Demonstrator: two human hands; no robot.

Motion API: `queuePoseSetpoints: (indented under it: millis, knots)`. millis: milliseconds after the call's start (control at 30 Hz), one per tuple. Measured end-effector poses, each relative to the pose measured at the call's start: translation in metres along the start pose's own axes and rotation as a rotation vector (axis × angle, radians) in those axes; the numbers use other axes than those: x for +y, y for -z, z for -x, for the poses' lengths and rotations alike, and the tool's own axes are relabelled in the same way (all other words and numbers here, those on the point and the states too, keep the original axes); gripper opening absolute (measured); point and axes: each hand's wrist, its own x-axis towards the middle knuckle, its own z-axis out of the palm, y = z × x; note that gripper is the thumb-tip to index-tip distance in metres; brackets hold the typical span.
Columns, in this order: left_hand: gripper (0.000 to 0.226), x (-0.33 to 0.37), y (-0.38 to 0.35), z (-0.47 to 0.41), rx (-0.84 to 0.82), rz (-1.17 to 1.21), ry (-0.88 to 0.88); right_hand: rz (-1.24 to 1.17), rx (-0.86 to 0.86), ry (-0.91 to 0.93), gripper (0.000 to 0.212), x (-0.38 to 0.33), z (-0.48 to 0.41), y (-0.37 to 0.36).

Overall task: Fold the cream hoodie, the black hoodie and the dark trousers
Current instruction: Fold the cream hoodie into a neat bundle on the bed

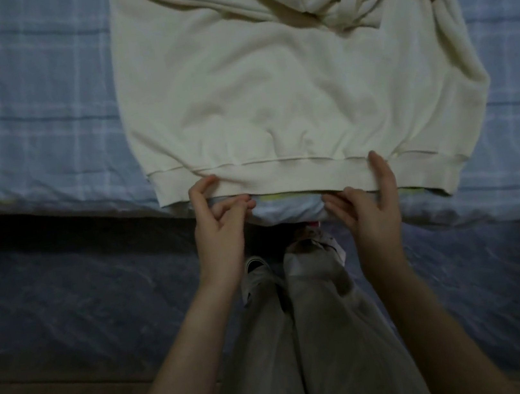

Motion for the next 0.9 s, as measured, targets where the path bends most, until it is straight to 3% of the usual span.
queuePoseSetpoints:
  millis: [100, 267, 433, 600, 767, 900]
  knots:
    - [0.050, 0.004, 0.000, -0.004, 0.063, -0.047, 0.010, -0.053, 0.090, 0.020, 0.065, -0.008, -0.010, 0.003]
    - [0.062, 0.013, -0.007, -0.003, 0.118, -0.079, -0.093, -0.026, 0.044, 0.039, 0.073, -0.019, -0.024, 0.008]
    - [0.075, 0.023, -0.013, -0.016, 0.105, 0.199, -0.118, -0.136, 0.106, 0.118, 0.075, -0.009, -0.030, 0.007]
    - [0.068, 0.036, -0.028, -0.033, 0.156, 0.517, 0.075, -0.057, 0.145, 0.204, 0.063, -0.002, -0.043, 0.017]
    - [0.070, 0.039, -0.029, -0.038, 0.138, 0.428, 0.106, -0.014, 0.115, 0.221, 0.065, -0.004, -0.048, 0.024]
    - [0.076, 0.032, -0.031, -0.029, 0.171, 0.212, -0.060, 0.069, 0.137, 0.258, 0.063, -0.002, -0.046, 0.022]
